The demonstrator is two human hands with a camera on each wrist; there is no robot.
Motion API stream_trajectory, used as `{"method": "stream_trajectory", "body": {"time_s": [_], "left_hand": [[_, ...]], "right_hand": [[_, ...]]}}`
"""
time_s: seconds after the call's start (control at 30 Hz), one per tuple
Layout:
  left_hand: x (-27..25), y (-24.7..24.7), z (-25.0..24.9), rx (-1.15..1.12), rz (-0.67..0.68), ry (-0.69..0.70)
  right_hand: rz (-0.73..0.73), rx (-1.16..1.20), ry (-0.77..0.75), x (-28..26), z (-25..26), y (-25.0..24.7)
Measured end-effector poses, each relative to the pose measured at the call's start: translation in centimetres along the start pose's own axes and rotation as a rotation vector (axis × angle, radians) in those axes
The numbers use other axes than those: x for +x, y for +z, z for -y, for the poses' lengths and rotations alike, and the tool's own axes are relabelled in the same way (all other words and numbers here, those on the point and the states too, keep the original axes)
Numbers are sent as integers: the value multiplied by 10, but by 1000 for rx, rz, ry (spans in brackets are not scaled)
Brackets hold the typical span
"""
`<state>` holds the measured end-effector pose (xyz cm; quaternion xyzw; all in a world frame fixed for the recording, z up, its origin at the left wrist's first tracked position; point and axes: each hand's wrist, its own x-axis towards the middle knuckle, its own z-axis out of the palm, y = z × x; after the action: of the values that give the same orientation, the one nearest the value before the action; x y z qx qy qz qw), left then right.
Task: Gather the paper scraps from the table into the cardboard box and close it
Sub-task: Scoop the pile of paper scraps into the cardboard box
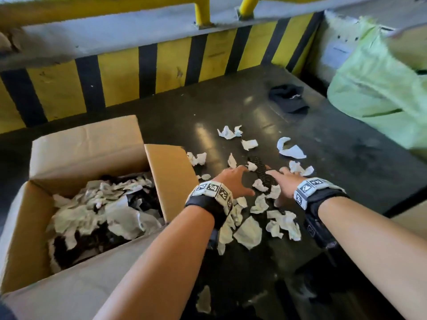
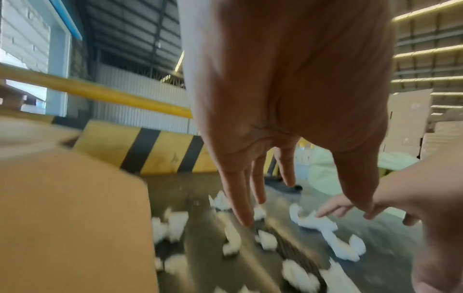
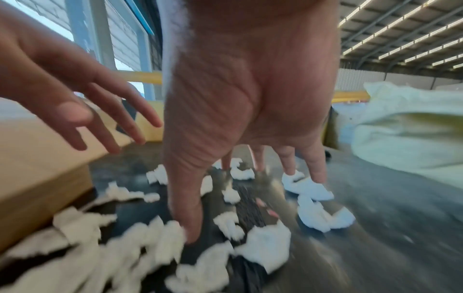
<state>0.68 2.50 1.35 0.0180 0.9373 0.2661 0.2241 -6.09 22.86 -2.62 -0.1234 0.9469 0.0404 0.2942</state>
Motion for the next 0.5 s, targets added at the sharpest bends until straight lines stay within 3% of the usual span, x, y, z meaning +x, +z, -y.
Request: {"method": "stream_trajectory", "body": {"time_s": [0.07,0.2,0.37,0.5], "left_hand": [[8,36,-1,-19,65,-45],[13,104,23,76,226,-284],[5,151,61,142,300,-471],[7,172,78,83,252,-506]], "right_hand": [[82,17,5,4,-17,22],[226,95,-39,15,-29,63],[248,153,-102,41,-16,95],[172,106,-177,61,-3,108]]}}
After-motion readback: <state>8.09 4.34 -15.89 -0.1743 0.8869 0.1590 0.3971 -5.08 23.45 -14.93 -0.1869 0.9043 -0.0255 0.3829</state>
